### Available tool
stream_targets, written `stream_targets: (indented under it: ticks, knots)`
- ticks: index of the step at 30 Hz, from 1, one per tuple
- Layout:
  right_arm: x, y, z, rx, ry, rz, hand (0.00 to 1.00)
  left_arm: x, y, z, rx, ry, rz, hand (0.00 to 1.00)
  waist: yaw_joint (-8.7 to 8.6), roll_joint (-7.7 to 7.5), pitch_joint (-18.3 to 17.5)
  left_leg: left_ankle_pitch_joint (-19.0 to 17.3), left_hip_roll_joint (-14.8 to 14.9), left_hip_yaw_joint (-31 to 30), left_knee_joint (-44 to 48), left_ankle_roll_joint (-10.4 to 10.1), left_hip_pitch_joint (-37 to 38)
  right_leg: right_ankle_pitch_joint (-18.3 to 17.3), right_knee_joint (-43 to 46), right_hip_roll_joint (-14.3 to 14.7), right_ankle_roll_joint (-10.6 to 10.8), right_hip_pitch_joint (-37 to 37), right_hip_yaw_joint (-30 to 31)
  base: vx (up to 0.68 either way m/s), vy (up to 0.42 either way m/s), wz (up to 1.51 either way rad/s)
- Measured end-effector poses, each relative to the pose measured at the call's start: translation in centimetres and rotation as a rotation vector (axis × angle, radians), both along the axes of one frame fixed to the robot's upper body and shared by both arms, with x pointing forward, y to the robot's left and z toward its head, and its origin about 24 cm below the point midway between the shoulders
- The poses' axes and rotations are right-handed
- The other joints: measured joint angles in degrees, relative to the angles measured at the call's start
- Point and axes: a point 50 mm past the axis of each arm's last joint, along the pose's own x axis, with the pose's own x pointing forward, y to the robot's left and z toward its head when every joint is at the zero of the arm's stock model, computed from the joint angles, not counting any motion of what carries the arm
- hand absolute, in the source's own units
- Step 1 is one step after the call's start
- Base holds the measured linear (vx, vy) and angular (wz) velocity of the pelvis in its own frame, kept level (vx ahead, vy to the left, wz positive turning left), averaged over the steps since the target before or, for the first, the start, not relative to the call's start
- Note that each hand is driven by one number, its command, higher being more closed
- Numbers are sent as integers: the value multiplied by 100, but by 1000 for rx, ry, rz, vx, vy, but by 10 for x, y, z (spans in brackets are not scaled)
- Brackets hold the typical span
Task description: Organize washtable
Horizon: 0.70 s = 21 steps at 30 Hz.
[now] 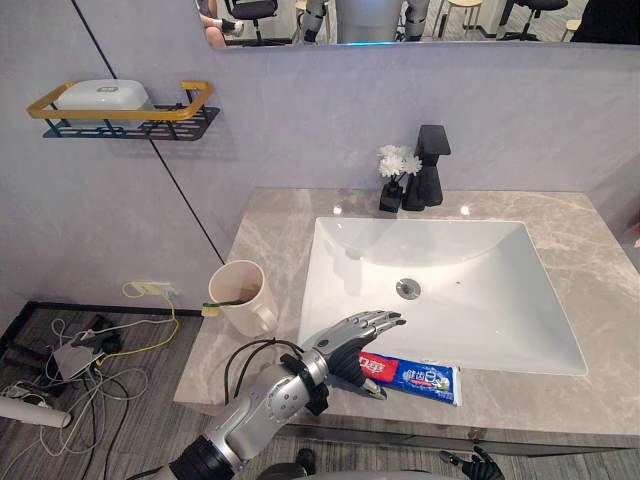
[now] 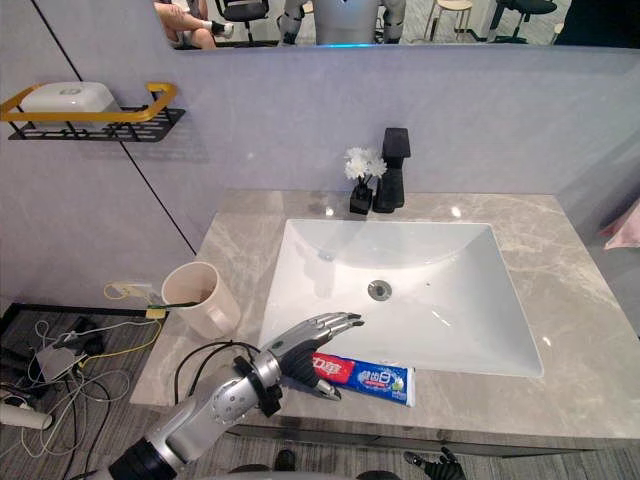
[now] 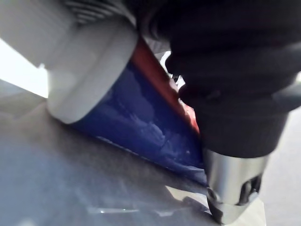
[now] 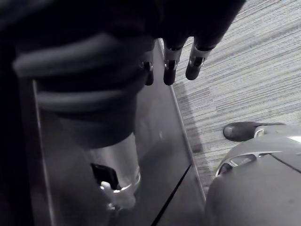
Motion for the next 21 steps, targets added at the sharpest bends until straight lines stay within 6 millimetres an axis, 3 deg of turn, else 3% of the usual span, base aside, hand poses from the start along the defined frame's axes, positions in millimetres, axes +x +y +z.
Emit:
stream_targets:
  ticks: [21]
  knots:
    - [11, -11, 4, -28, -17, 13, 0, 6, 9, 2, 47, -38, 10, 100, -161, 56, 20, -2, 0, 21, 2, 2, -5, 0, -18, 5, 0, -9, 28, 0, 0, 0]
